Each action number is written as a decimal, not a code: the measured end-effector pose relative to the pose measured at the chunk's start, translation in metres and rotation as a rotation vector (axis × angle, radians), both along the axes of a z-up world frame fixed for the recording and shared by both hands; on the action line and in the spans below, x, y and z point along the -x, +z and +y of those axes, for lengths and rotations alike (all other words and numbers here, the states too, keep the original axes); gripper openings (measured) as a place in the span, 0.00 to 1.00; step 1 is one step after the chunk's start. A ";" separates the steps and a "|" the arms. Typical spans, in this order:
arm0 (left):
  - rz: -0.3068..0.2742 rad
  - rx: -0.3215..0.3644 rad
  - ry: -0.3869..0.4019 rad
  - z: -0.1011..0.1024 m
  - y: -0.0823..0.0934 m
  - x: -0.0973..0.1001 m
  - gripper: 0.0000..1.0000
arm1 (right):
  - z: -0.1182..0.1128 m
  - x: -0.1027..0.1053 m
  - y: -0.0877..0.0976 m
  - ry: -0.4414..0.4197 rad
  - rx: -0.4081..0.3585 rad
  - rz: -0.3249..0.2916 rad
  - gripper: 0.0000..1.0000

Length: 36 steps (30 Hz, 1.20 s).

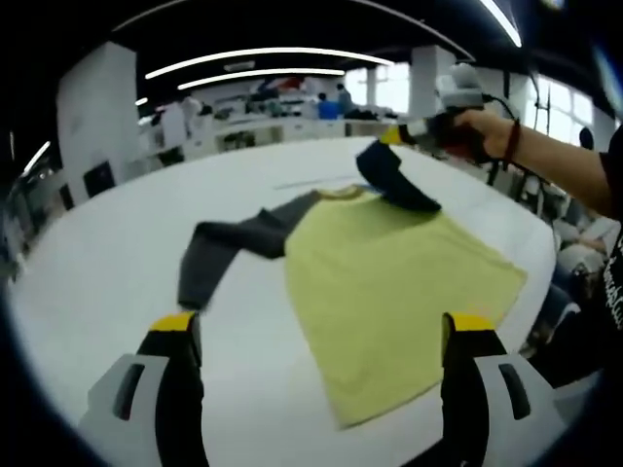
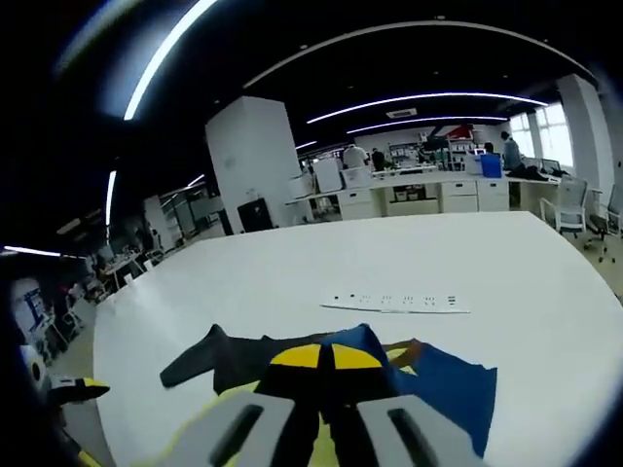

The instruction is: Fold the garment on the visible template until the final outline fits inside the template.

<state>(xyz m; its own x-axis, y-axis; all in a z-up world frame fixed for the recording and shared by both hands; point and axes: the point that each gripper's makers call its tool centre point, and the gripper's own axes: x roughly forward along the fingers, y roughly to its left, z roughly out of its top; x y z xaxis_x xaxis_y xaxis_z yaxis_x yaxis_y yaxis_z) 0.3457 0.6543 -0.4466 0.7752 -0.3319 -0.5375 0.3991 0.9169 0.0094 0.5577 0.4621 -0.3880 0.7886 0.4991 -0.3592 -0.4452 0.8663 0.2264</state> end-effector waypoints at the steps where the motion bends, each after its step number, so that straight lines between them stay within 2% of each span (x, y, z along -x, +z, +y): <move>1: 0.002 -0.004 0.001 0.001 -0.001 0.000 0.99 | 0.005 0.002 -0.001 0.014 0.005 -0.001 0.00; 5: 0.003 -0.015 0.006 0.003 -0.002 0.002 0.99 | 0.023 0.012 -0.010 0.097 0.093 -0.032 0.00; 13: 0.012 -0.011 0.025 0.006 -0.006 0.003 0.99 | 0.043 0.029 -0.032 0.221 0.263 -0.084 0.00; 15: 0.013 -0.013 0.026 0.007 -0.007 0.004 0.99 | 0.048 0.033 -0.042 0.256 0.318 -0.105 0.00; 20: 0.012 -0.008 0.026 0.005 -0.008 0.006 0.99 | 0.057 0.044 -0.066 0.314 0.395 -0.102 0.00; 23: 0.019 -0.012 0.024 0.006 -0.010 0.008 0.99 | 0.058 0.042 -0.083 0.332 0.491 -0.180 0.00; 30: 0.021 -0.004 0.034 0.006 -0.011 0.015 0.99 | 0.070 0.059 -0.127 0.370 0.478 -0.103 0.00; 34: 0.032 -0.013 0.039 0.006 -0.017 0.018 0.99 | 0.072 0.066 -0.140 0.387 0.474 -0.075 0.01; 36: 0.035 -0.007 0.045 0.006 -0.017 0.019 0.99 | 0.073 0.069 -0.145 0.396 0.455 -0.056 0.05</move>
